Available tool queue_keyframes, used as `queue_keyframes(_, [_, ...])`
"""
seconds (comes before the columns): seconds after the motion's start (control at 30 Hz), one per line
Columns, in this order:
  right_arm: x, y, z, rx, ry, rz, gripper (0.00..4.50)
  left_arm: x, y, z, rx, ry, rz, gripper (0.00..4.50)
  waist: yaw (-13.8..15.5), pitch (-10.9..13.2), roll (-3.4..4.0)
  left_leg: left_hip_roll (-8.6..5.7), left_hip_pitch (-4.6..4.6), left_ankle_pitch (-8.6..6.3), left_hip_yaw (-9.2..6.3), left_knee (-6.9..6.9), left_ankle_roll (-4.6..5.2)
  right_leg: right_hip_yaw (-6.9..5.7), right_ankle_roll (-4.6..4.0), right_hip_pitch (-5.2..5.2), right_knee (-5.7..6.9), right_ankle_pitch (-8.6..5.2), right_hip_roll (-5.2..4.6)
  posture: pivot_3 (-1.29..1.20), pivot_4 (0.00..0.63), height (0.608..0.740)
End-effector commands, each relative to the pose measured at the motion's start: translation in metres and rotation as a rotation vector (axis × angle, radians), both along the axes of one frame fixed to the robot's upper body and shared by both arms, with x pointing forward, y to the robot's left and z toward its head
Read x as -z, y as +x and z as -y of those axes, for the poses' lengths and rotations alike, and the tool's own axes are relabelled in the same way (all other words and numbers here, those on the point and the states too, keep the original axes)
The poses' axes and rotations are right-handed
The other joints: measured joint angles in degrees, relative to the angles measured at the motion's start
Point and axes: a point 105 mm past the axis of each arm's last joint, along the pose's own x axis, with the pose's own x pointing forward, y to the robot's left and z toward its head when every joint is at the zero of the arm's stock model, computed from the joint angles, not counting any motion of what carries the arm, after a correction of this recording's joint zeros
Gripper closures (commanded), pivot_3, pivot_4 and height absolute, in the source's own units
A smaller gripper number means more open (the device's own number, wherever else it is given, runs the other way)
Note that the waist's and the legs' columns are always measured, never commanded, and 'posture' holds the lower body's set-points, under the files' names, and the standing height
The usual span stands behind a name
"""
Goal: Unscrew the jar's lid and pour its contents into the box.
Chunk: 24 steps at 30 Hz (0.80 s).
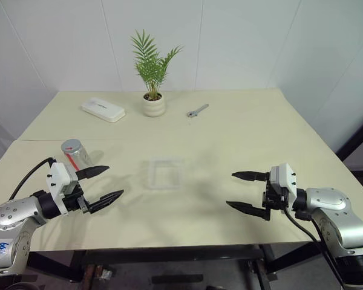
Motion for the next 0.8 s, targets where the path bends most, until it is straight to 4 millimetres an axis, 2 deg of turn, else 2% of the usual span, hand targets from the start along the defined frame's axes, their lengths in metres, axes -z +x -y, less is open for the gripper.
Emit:
queue_keyframes(0.03, [-0.012,-0.005,0.001,-0.023,0.007,0.039,0.0,-0.006,-0.001,-0.004,-0.033,-0.004,0.038,0.02,0.0,0.0,0.0,0.0,0.0,0.0,0.0,0.0,0.0,0.0,0.0,0.0,0.0,0.0,0.0,0.0,0.15,0.74])
queue_keyframes(0.2, [-0.011,-0.001,-0.011,-0.05,0.049,0.023,0.0,0.007,-0.008,-0.029,-0.288,-0.064,0.063,0.02,-0.3,0.0,0.0,0.01,0.06,-0.04,0.11,-0.01,0.01,0.09,0.04,0.0,0.0,0.02,0.0,0.0,0.15,0.74])
queue_keyframes(0.3, [-0.032,0.005,-0.034,-0.113,0.13,0.033,0.0,0.007,-0.008,-0.061,-0.586,-0.166,0.136,0.02,-0.2,0.0,-0.01,0.08,0.11,-0.04,0.12,0.01,0.01,0.11,0.05,0.0,0.07,0.04,0.07,0.0,0.15,0.74])
queue_keyframes(0.4, [-0.046,0.006,-0.059,-0.202,0.16,0.051,0.0,0.004,-0.006,-0.078,-0.778,-0.238,0.203,0.02,-0.1,0.0,-0.01,0.11,0.29,0.03,0.13,0.04,0.02,0.17,-0.08,0.1,0.1,0.15,0.13,0.0,0.15,0.74])
queue_keyframes(0.57, [-0.07,0.009,-0.103,-0.322,0.229,0.064,0.0,-0.004,0.018,-0.093,-0.967,-0.294,0.296,0.02,0.3,-0.1,-0.13,0.18,0.51,0.13,0.12,0.04,-0.08,0.18,-0.46,0.34,-0.01,0.19,0.24,0.0,0.15,0.74])
queue_keyframes(0.67, [-0.072,0.007,-0.12,-0.355,0.236,0.06,0.0,0.0,0.034,-0.089,-0.96,-0.326,0.292,0.02,0.1,-0.1,-0.18,0.18,0.48,0.27,0.12,0.03,-0.12,0.19,-0.55,0.35,-0.09,0.32,0.26,0.0,0.15,0.74])
queue_keyframes(0.8, [-0.08,0.006,-0.135,-0.38,0.275,0.078,0.0,0.006,0.06,-0.079,-0.935,-0.3,0.273,0.02,0.1,-0.1,-0.2,0.18,0.46,0.23,0.15,-0.05,-0.17,0.21,-0.23,0.29,-0.09,0.49,0.29,0.0,0.15,0.74])
